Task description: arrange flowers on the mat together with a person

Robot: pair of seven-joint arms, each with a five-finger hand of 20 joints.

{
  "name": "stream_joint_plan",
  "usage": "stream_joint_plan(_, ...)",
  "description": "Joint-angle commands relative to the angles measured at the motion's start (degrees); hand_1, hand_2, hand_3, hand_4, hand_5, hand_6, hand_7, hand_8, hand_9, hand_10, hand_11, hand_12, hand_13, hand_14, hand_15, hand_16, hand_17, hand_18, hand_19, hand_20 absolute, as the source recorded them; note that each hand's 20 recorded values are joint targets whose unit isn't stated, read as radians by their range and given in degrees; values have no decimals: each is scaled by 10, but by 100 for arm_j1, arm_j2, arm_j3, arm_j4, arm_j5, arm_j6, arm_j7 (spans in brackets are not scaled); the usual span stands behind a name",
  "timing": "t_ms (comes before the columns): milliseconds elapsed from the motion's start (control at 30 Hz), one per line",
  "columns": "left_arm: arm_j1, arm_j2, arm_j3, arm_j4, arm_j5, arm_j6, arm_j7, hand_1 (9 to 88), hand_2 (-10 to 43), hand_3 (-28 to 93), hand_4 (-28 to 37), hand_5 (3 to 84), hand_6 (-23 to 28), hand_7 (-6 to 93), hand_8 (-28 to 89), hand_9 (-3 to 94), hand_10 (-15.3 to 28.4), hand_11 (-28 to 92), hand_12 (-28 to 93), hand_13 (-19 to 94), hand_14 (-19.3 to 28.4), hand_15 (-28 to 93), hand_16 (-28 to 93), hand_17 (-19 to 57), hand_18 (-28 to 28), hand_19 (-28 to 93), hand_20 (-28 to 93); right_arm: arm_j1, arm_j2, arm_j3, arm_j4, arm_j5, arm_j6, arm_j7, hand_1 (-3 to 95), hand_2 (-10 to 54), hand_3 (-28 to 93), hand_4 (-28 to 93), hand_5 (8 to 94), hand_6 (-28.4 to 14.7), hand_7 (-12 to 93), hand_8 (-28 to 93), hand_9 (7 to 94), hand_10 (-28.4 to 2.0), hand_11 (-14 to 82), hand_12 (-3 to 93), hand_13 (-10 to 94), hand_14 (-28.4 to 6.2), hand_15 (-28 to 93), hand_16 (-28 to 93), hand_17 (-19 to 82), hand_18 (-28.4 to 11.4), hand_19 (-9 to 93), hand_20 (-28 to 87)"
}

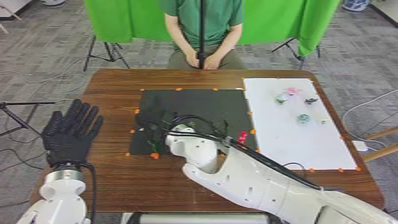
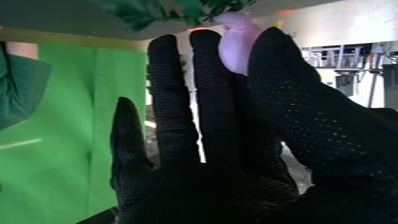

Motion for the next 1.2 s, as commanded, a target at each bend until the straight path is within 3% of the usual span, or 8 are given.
stream_joint_plan(33,98,-96,-29,34,-9,-44,-78,281,135,766,-283,512,89,155,-104,443,136,217,75,328,151,311,-76,-69,157,398,107,-71,56,61,-95,-72,-27,14,484,-95,811,-283,582,23,263,-185,642,-92,156,144,510,-110,224,204,6,-200,430,-31)
stream_joint_plan(367,126,-129,-38,40,-43,13,-98,281,135,765,-283,511,89,155,-104,443,137,217,75,328,153,313,-75,-69,157,398,108,-175,87,98,-193,37,-118,109,457,-95,817,-283,576,15,261,-184,615,-97,157,141,499,-115,232,196,0,-203,440,-36)
stream_joint_plan(500,116,-132,-41,50,-36,22,-152,281,135,766,-283,511,89,156,-104,444,138,219,77,328,154,319,-73,-69,158,399,108,-205,124,87,-261,199,-102,258,442,-95,815,-283,570,7,255,-181,606,-119,152,142,494,-121,238,192,-3,-206,446,-37)
stream_joint_plan(667,182,-172,-106,33,-22,22,-210,281,134,768,-283,513,89,156,-105,444,137,218,77,328,155,321,-74,-69,159,400,109,-338,160,249,-448,265,-124,172,429,-95,819,-283,563,0,251,-177,597,-122,152,142,489,-125,242,188,-6,-209,451,-39)
stream_joint_plan(767,289,-194,-166,-10,-19,37,-207,281,134,768,-283,512,89,156,-105,444,138,218,76,328,155,320,-75,-69,159,400,109,-419,161,419,-694,536,-122,168,419,-95,819,-283,550,-6,246,-174,590,-128,152,143,482,-129,245,184,-7,-210,454,-41)
stream_joint_plan(900,328,-262,-209,-7,-32,72,-257,281,134,767,-283,511,89,156,-105,444,138,218,77,328,155,320,-75,-69,159,400,109,-412,160,637,-1014,863,166,235,387,-95,815,-283,487,-29,225,-162,553,-145,149,143,470,-140,250,177,-14,-216,458,-44)
stream_joint_plan(1067,408,-414,-297,-27,54,98,-444,281,134,766,-283,510,89,156,-105,444,138,218,77,328,155,320,-75,-69,159,400,109,-672,413,1197,-1743,1562,246,343,361,-95,809,-283,459,-42,208,-152,522,-154,145,144,450,-151,254,171,-19,-218,462,-45)
stream_joint_plan(1200,480,-504,-359,-39,71,116,-509,281,133,766,-283,509,89,156,-105,445,138,217,76,328,155,319,-75,-69,159,400,108,-959,822,1727,-2413,2279,267,454,344,-95,802,-283,459,-47,196,-146,507,-165,136,144,433,-162,252,166,-19,-219,465,-45)
